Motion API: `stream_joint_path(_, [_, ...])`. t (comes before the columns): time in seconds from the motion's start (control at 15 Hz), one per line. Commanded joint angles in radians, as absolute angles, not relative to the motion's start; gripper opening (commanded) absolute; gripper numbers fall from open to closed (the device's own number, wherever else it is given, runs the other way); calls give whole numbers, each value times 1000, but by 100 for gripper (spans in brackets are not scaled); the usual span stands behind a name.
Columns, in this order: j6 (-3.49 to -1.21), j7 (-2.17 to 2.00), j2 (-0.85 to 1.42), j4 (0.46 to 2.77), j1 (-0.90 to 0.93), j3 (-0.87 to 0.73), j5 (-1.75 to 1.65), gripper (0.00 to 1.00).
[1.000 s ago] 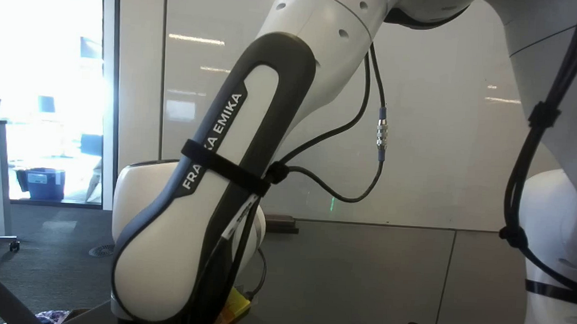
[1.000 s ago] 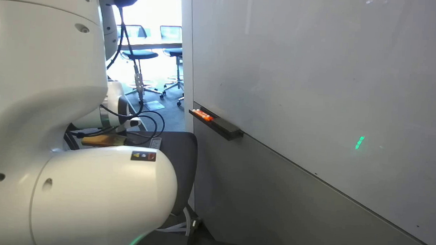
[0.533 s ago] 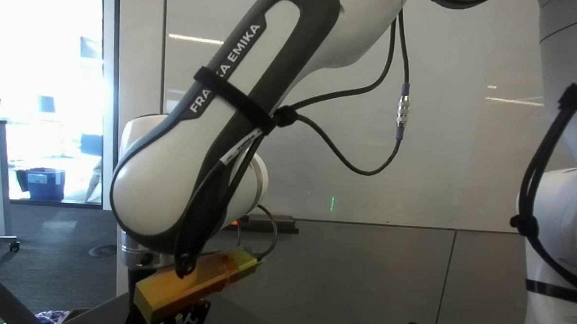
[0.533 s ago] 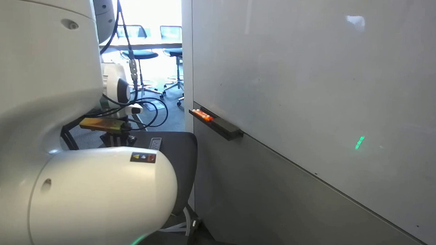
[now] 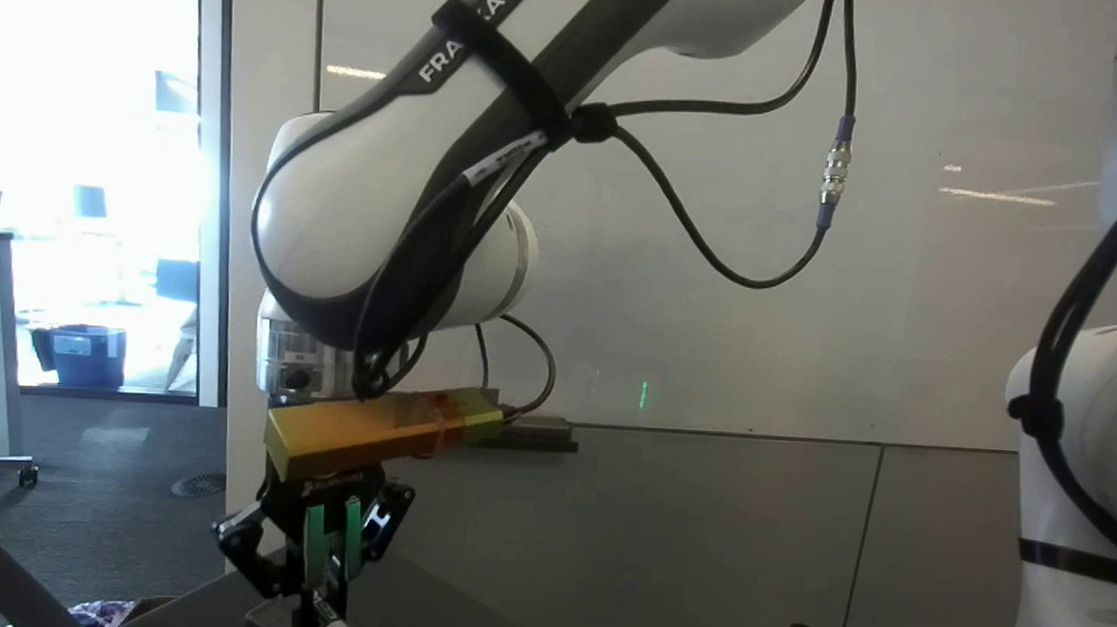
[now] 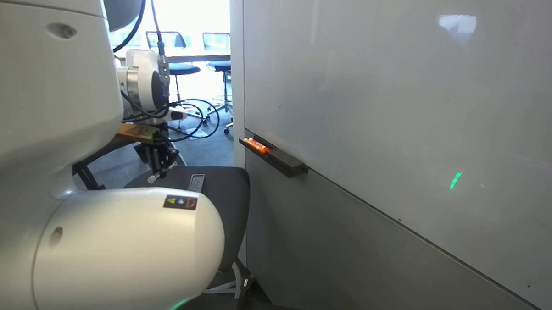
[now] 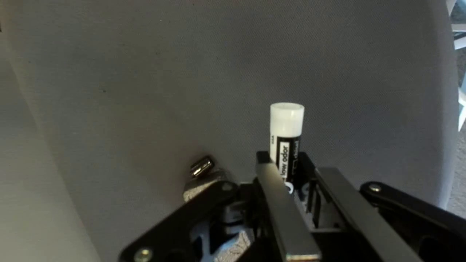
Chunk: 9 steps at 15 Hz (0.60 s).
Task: Lift the white board eraser from the chair, use it to erase the white board, put it back on the chair and the get the marker from the chair us it to draw on the white board
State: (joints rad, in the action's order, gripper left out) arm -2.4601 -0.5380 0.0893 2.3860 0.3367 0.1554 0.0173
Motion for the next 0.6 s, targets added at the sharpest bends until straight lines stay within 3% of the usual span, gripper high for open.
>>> stream_joint_path(0.0, [-2402,-574,35,2345,286,155,-20,9])
stream_joint_path(0.53, [-2255,-569,-27,2158,168,131,-88,9])
